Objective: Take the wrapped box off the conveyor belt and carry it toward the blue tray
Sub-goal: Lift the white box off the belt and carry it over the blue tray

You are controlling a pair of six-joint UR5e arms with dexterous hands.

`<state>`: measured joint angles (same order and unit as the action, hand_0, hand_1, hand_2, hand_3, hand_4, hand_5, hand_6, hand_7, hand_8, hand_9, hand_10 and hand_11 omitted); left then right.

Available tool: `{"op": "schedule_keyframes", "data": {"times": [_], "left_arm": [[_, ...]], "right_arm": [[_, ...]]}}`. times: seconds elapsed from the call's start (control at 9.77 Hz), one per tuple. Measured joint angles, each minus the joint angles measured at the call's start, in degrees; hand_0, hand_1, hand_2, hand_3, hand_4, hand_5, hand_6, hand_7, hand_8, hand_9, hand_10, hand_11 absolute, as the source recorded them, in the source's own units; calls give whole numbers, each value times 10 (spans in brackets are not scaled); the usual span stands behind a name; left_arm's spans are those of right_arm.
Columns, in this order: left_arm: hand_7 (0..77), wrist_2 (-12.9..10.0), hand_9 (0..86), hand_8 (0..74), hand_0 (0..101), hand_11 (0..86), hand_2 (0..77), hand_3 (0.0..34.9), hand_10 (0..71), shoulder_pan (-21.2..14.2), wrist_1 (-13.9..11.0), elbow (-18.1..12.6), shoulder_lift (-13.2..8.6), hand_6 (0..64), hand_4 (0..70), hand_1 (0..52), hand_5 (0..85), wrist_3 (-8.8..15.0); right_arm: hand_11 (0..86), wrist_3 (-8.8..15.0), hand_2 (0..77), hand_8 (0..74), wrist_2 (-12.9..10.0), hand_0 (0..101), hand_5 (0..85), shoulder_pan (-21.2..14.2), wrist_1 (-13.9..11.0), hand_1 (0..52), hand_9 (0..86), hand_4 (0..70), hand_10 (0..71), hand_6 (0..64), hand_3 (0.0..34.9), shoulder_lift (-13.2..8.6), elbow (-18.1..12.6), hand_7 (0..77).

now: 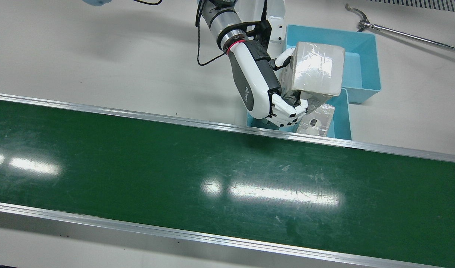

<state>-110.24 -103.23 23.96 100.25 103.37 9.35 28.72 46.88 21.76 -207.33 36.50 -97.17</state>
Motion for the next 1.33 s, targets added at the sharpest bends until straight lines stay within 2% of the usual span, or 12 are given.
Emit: {"op": "schedule_keyframes", "data": {"times": [0.1, 0.2, 0.31, 0.41, 0.51, 0.61, 0.72, 0.82, 0.92, 1.02, 1.23, 1.33], "left_arm": [[5, 0, 0, 5, 0, 5, 11, 0, 5, 0, 0, 0, 0, 5, 0, 0, 11, 0], [5, 0, 0, 5, 0, 5, 11, 0, 5, 0, 0, 0, 0, 5, 0, 0, 11, 0], [5, 0, 5, 5, 0, 5, 11, 0, 0, 0, 0, 0, 0, 5, 0, 0, 11, 0], [5, 0, 5, 5, 0, 5, 11, 0, 5, 0, 0, 0, 0, 0, 0, 0, 11, 0], [5, 0, 5, 5, 0, 5, 11, 0, 5, 0, 0, 0, 0, 0, 0, 0, 11, 0], [5, 0, 5, 5, 0, 5, 11, 0, 5, 0, 0, 0, 0, 5, 0, 0, 11, 0], [5, 0, 5, 5, 0, 5, 11, 0, 5, 0, 0, 0, 0, 5, 0, 0, 11, 0], [5, 0, 0, 5, 0, 5, 11, 0, 0, 0, 0, 0, 0, 5, 0, 0, 11, 0], [5, 0, 0, 5, 0, 5, 11, 0, 5, 0, 0, 0, 0, 5, 0, 0, 11, 0], [5, 0, 0, 5, 0, 5, 11, 0, 5, 0, 0, 0, 0, 5, 0, 0, 11, 0], [5, 0, 0, 5, 0, 5, 5, 0, 0, 0, 0, 0, 0, 5, 0, 0, 11, 0], [5, 0, 0, 5, 0, 5, 5, 0, 0, 0, 0, 0, 0, 5, 0, 0, 11, 0]], "right_arm": [[469, 3, 447, 355, 2, 493, 687, -10, 8, 5, 573, 240, 273, 382, 0, 1, 14, 600], [469, 4, 447, 355, 5, 493, 687, -17, 13, 5, 573, 240, 273, 382, 0, 4, 25, 600], [295, 4, 442, 142, 11, 497, 704, -20, 15, 11, 387, 256, 27, 382, 0, 7, 33, 600], [158, 4, 425, 5, 18, 519, 693, -22, 17, 16, 295, 235, 0, 349, 0, 8, 40, 605], [16, 4, 425, 0, 23, 506, 595, -22, 18, 16, 153, 147, 0, 305, 0, 8, 46, 567], [16, 3, 425, 0, 26, 469, 453, -22, 20, 16, 16, 136, 0, 240, 0, 8, 50, 513], [16, 2, 425, 0, 29, 465, 305, -22, 22, 16, 16, 136, 0, 169, 30, 7, 49, 458], [16, 2, 425, 0, 33, 465, 305, -22, 23, 16, 16, 136, 0, 169, 30, 8, 45, 458], [16, 1, 60, 11, 38, 465, 71, -21, 22, 251, 16, 109, 0, 0, 139, 10, 33, 322], [16, 1, 76, 11, 41, 463, 27, -20, 20, 98, 11, 71, 0, 0, 181, 19, 15, 44], [16, 0, 76, 11, 45, 463, 27, -11, 12, 98, 11, 71, 0, 0, 181, 55, -46, 44], [16, 0, 49, 49, 45, 475, 65, 2, 1, 125, 5, 33, 0, 0, 289, 82, -89, 104]]}}
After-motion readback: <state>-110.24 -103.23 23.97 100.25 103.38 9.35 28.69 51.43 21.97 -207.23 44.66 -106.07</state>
